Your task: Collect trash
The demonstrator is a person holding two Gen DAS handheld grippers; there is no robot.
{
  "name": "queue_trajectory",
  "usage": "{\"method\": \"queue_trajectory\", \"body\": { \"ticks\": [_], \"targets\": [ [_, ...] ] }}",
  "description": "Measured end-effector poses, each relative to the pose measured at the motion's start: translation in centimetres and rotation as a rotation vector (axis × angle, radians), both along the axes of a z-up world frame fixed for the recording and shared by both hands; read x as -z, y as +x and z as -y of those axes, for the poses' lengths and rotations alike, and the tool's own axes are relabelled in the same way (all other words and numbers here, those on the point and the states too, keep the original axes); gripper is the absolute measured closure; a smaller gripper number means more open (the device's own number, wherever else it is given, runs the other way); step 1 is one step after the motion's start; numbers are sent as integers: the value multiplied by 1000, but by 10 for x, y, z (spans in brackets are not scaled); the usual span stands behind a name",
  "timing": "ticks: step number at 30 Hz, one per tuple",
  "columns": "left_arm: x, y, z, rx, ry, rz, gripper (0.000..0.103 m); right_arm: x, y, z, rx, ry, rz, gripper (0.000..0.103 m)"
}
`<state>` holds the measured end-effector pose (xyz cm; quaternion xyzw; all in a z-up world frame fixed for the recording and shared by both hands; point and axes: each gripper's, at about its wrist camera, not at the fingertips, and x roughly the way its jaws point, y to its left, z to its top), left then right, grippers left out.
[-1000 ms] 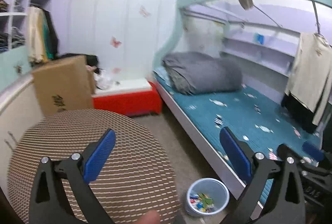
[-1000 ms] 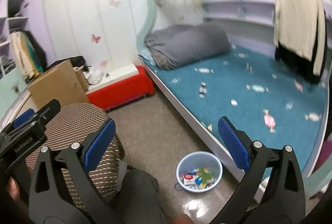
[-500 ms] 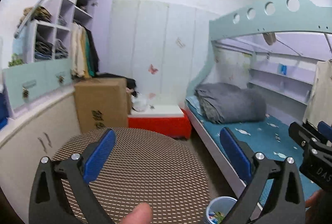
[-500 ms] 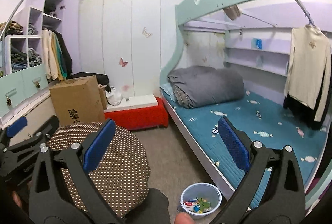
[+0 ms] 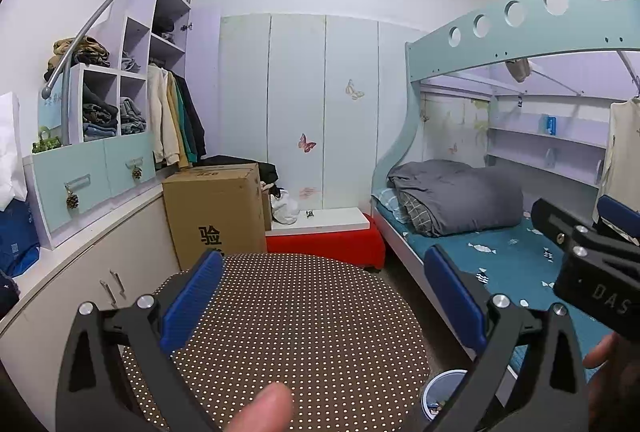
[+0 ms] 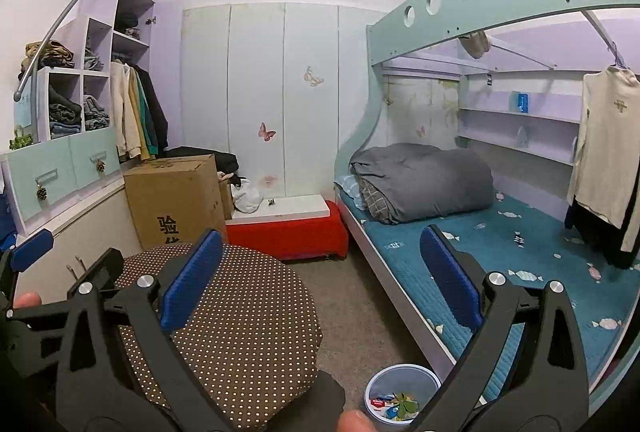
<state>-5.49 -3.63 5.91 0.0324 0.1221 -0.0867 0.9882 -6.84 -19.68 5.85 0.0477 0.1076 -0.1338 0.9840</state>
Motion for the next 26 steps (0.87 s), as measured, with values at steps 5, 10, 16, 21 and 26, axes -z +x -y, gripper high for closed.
{"method": "queue_trajectory", "body": {
  "ticks": [5,10,16,21,26],
  "targets": [
    [-5,-7,-7,-12,-14,12,4,0,-3,0,-7,3,6,6],
    [-9,-13,-12,-29,-24,31,4,-1,-4,-1,-15,3,6,6],
    [-9,-15,-14,-21,-32,40,4,0,-2,-2,-29,8,-1,6],
    [-9,-17,-16,-38,-27,28,4,-1,-2,-5,-56,8,0,6],
    [-9,-18,-20,-68,-24,29,4,-2,-1,-10,-77,6,0,6]
  ]
}}
